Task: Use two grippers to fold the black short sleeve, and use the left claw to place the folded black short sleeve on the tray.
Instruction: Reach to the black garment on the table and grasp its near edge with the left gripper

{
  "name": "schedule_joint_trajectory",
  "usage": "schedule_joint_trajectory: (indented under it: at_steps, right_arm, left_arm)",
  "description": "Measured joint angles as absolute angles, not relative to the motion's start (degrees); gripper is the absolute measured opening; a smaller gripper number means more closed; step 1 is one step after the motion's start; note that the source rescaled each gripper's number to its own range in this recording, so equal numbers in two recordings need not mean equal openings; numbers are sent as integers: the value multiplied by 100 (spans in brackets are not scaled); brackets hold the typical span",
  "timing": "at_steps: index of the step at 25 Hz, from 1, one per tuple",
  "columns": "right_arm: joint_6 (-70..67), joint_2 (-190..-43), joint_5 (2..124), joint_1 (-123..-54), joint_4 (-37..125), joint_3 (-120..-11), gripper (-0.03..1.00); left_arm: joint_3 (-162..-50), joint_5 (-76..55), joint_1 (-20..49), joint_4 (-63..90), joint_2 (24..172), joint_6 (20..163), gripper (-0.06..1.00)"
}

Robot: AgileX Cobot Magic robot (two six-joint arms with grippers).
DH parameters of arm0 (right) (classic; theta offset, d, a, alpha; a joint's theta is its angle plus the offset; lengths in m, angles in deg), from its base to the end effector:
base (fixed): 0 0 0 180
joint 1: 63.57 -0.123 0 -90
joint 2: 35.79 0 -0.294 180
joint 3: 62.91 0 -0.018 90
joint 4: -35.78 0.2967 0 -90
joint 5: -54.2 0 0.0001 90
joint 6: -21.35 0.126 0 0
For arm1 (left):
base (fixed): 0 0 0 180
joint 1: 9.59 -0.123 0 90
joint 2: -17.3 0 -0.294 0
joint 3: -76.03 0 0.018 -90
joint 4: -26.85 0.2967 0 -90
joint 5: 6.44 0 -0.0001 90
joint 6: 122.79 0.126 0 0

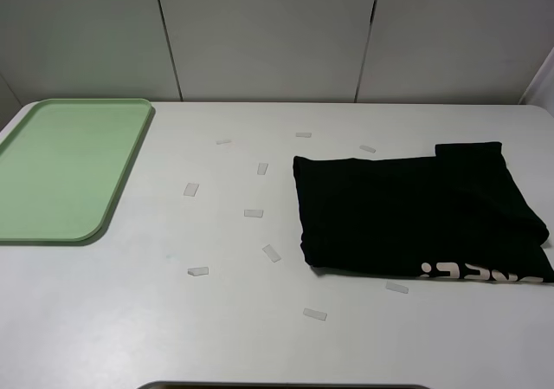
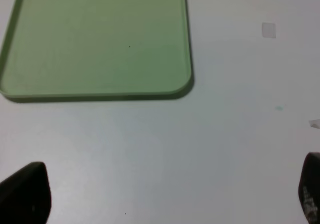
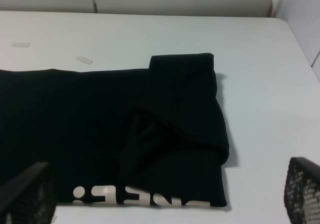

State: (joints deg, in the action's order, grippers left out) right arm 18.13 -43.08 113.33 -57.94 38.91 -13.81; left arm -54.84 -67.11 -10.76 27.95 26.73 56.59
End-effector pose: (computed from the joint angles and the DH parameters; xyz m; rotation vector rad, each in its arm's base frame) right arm 0.0594 0.0001 0.2853 0.0408 2.0148 -0.0332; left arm 0.0636 0.0034 0.2797 -0.0329 2.0807 0.0290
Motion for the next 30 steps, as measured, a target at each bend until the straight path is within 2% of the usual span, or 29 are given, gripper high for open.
schedule_joint_trajectory:
  at_steps: [30]
  right_arm:
    - [1813, -4308, 11333, -5794, 3891, -1381, 100]
  left_arm:
    - [-5484, -6706, -1076, 2685, 2673, 5659, 100]
